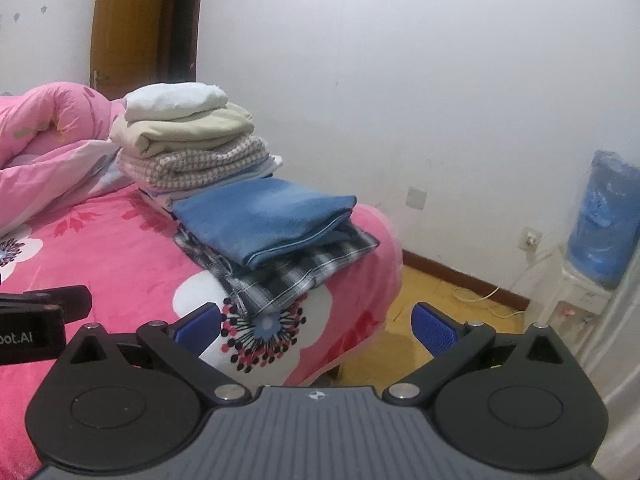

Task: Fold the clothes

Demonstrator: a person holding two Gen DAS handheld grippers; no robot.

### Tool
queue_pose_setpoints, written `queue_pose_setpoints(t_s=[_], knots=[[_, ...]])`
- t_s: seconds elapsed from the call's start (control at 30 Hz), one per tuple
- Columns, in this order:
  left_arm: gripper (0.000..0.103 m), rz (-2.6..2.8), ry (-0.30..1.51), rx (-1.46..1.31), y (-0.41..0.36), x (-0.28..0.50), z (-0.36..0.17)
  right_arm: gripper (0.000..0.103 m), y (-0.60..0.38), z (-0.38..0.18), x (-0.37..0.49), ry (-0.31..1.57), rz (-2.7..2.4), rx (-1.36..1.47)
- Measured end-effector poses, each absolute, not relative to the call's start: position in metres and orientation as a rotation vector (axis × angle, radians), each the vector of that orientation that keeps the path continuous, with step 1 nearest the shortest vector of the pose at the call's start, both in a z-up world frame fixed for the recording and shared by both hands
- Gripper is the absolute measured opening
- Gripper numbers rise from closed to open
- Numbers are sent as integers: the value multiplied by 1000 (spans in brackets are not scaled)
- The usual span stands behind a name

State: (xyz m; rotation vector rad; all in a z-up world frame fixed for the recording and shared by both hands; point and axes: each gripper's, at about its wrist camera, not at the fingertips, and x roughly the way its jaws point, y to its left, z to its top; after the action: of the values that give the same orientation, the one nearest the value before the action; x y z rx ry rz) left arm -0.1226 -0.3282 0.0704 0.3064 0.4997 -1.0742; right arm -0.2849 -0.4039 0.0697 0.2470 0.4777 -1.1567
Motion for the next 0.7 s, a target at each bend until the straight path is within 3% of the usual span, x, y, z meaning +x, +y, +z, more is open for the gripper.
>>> queue_pose_setpoints(t_s=[0.7], knots=[[103, -1128, 543, 294, -341, -119, 67, 103, -413, 61, -270, 571, -1219, 254]])
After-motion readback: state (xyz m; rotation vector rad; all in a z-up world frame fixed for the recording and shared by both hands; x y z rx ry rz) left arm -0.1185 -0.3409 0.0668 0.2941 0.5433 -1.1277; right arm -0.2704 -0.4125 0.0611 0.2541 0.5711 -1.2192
